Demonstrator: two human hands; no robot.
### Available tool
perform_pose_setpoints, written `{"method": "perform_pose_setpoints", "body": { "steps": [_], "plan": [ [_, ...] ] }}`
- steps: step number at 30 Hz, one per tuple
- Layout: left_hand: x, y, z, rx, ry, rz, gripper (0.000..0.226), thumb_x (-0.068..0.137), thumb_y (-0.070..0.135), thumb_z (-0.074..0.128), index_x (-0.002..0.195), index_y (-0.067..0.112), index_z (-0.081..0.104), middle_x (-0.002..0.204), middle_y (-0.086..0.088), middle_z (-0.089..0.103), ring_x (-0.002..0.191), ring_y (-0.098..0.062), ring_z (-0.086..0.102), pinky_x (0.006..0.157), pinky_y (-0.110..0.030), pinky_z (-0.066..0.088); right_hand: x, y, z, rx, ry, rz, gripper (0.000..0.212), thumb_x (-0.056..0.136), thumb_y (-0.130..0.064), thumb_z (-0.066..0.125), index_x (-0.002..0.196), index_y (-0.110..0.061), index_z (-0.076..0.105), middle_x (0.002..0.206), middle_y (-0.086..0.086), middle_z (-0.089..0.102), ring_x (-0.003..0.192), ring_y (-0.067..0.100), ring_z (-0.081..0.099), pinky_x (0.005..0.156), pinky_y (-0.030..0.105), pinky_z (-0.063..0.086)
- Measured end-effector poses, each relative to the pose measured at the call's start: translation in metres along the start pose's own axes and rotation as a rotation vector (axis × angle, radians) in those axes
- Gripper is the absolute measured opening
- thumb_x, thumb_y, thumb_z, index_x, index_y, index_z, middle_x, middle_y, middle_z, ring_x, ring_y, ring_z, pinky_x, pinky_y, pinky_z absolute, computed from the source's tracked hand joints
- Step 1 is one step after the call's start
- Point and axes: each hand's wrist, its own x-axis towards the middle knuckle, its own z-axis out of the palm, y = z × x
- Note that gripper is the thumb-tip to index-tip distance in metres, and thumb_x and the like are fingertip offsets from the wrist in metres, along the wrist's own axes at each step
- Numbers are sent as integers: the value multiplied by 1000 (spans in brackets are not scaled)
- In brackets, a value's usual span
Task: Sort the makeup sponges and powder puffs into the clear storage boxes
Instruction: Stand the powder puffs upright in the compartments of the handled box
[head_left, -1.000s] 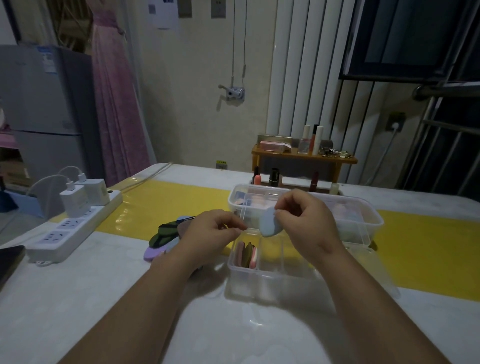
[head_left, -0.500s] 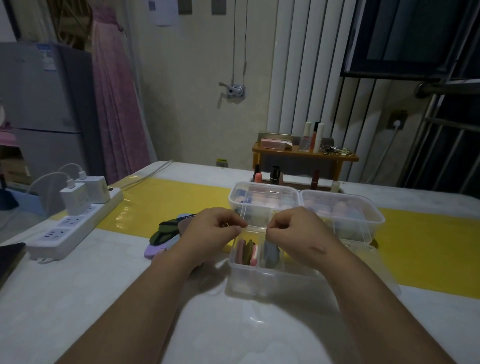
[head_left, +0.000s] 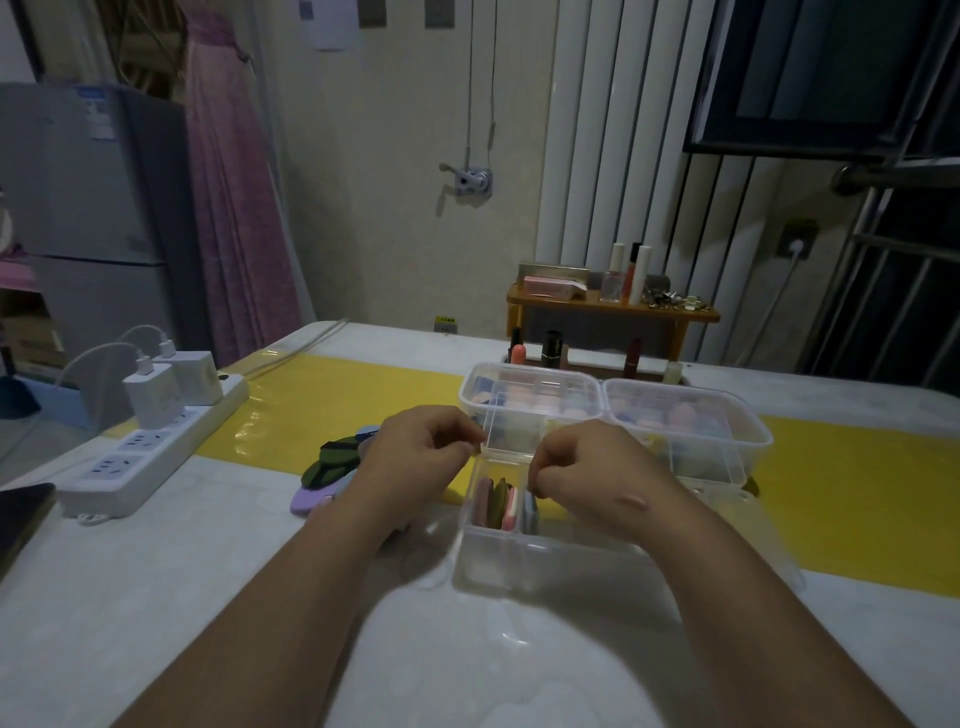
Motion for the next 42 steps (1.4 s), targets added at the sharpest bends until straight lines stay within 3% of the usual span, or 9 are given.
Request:
{"method": "perform_pose_setpoints", "body": {
  "steps": [6, 12, 18, 28, 34, 38, 40, 42],
  "plan": [
    [1, -3, -13, 117, 206, 18, 30, 85, 1, 55, 89, 24, 73, 82, 14, 64, 81, -13, 60, 71, -29, 46, 0, -1, -3, -1, 2, 19, 21, 86, -21, 60, 84, -28, 79, 88, -13, 71, 87, 8, 62, 84, 39, 58],
    [6, -12, -24, 369, 349, -71, 37, 80, 1, 55, 98, 27, 76, 103, 3, 73, 101, -23, 60, 87, -43, 48, 0, -1, 0, 44, 52, -8, 20, 88, -20, 59, 87, -28, 77, 87, -13, 70, 84, 4, 61, 78, 30, 56],
    [9, -13, -28, 785, 278, -198, 30, 88, 21, 60, 110, 37, 70, 122, 4, 63, 116, -26, 50, 89, -38, 38, -3, -3, 0, 102, 92, -31, 23, 90, -15, 56, 88, -24, 77, 83, -15, 67, 77, 3, 58, 64, 19, 45],
    [10, -21, -25, 910, 72, -278, 28, 90, 36, 56, 116, 42, 66, 121, 2, 51, 116, -26, 41, 91, -39, 33, -3, -3, 2, 131, 121, -39, 24, 91, -12, 55, 87, -23, 77, 84, -14, 67, 74, 4, 58, 62, 18, 42],
    [9, -26, -22, 868, 74, -190, 21, 90, 28, 55, 109, 34, 62, 108, 0, 53, 105, -26, 47, 79, -35, 30, -2, -4, 2, 129, 123, -40, 24, 90, -12, 55, 88, -23, 77, 84, -12, 67, 74, 4, 57, 62, 19, 43],
    [7, -23, -24, 811, 110, -137, 10, 86, 22, 58, 93, 28, 58, 97, 1, 53, 97, -26, 49, 75, -34, 32, -2, -3, 2, 129, 124, -39, 24, 91, -13, 55, 88, -23, 77, 84, -12, 67, 75, 5, 58, 63, 20, 44],
    [6, -17, -25, 708, 138, -160, 13, 78, 18, 62, 81, 28, 55, 90, 3, 56, 94, -25, 52, 74, -34, 38, -2, -2, 2, 132, 125, -38, 24, 91, -13, 55, 88, -22, 77, 84, -12, 68, 75, 5, 58, 64, 20, 46],
    [4, -10, -27, 422, 154, -255, 16, 60, 14, 61, 72, 24, 57, 78, 3, 63, 83, -25, 59, 69, -38, 49, -2, -2, 2, 134, 127, -36, 24, 91, -13, 55, 89, -22, 77, 84, -12, 67, 76, 4, 58, 64, 20, 46]
  ]
}}
